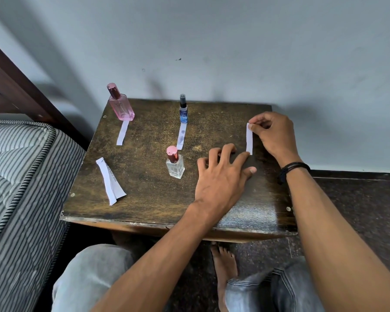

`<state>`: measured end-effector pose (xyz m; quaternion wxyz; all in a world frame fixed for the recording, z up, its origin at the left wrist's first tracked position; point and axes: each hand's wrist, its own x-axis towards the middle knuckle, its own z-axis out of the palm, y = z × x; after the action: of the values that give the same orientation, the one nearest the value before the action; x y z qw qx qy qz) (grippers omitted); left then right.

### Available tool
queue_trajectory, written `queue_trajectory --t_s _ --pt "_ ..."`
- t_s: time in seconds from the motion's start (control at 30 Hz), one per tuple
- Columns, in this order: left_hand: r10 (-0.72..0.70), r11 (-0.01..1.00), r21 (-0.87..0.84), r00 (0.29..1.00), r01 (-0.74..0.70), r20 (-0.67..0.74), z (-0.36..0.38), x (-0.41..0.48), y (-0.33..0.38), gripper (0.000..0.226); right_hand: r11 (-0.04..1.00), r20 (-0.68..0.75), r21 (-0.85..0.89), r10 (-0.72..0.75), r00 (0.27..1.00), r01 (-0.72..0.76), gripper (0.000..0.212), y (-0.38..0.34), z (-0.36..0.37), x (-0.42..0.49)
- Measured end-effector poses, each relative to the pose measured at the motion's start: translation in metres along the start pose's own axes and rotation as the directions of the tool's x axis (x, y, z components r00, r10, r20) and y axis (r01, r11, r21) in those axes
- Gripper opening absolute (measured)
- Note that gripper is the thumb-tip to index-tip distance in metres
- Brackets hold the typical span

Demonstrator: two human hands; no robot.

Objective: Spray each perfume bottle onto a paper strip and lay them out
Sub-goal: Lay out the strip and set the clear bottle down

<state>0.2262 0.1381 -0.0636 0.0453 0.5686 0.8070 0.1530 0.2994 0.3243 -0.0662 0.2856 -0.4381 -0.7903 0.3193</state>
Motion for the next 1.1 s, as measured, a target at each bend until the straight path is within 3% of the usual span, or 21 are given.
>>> queue_trajectory --t_s 0.27,0.73,0.93,1.1 --pt "0.010 0.999 0.038 1.000 -0.009 -0.024 0.003 0.000 0.001 0.047 0.994 0.011 -0.097 -0.042 0.999 0.043 0.007 0.000 0.000 0.002" --pt "0.017 1.000 0.027 0.999 -0.016 -0.029 0.002 0.000 0.001 0.049 0.993 0.036 -0.110 -0.042 0.998 0.046 0.007 0.001 -0.003 0.004" --pt "0.008 1.000 -0.003 1.000 -0.009 -0.023 -0.001 0.000 0.001 0.048 0.992 -0.041 0.122 0.049 0.998 -0.044 0.010 -0.007 -0.006 0.001" --pt "0.013 0.999 -0.032 1.000 -0.014 -0.013 -0.004 -0.001 0.001 0.048 0.978 -0.037 0.188 0.101 0.994 -0.092 0.007 -0.011 -0.011 -0.004"
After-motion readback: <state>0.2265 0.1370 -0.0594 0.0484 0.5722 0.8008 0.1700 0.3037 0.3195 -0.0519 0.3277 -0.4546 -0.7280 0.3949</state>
